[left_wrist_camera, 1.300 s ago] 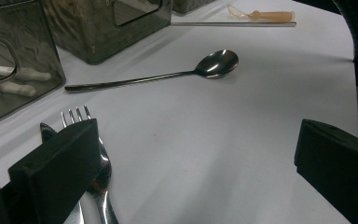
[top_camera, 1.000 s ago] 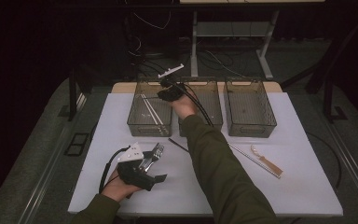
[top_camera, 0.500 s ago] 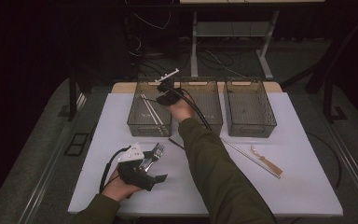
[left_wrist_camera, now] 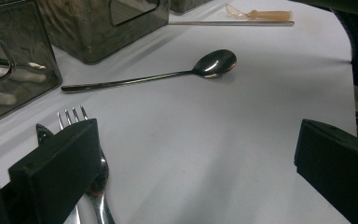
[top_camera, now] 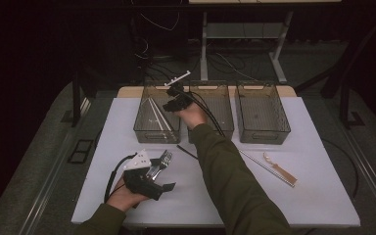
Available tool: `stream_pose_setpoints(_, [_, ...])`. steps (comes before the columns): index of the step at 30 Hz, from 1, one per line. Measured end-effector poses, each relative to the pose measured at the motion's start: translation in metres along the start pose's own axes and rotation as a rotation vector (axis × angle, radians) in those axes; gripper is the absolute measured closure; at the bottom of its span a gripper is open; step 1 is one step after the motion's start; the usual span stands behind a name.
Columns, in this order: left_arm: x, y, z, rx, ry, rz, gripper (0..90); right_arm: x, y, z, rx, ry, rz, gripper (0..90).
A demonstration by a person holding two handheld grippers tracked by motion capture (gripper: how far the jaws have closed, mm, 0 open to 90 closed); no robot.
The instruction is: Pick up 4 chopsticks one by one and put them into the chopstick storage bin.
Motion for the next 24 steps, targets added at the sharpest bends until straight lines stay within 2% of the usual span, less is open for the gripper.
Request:
stream_pose_setpoints(4, [0.0,0.0,0.0,-0.002,-0.003,0.0,0.0,0.003,-0.009,0.003,-0.057,0.016,0.015,54.0])
stream_pose_setpoints(8, [0.0,0.001,0.0,-0.004,0.003,-0.001,0.0,0.01,-0.02,0.003,-0.083,0.009,0.023,47.0])
stream_pose_setpoints(14, [0.0,0.0,-0.001,-0.008,-0.001,0.001,0.0,0.026,-0.045,0.003,-0.096,-0.043,0.057,43.6])
stream_pose_setpoints(17, [0.0,0.0,0.0,-0.01,-0.009,0.005,0.0,0.036,-0.058,0.005,-0.088,-0.058,0.077,41.2])
stream_pose_setpoints(24, [0.001,0.0,-0.001,-0.016,-0.013,0.009,0.0,0.062,-0.086,0.012,-0.089,-0.068,0.099,39.7])
Point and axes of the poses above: each handheld gripper's, and its own axes: y roughly forward along the jaws, x roughly out of its underside, z roughly to its right, the point moved 1 cm from there along y, roughly forward along the jaws, and after that the axes turned 8 degrees about -z, right-handed, at the moved point
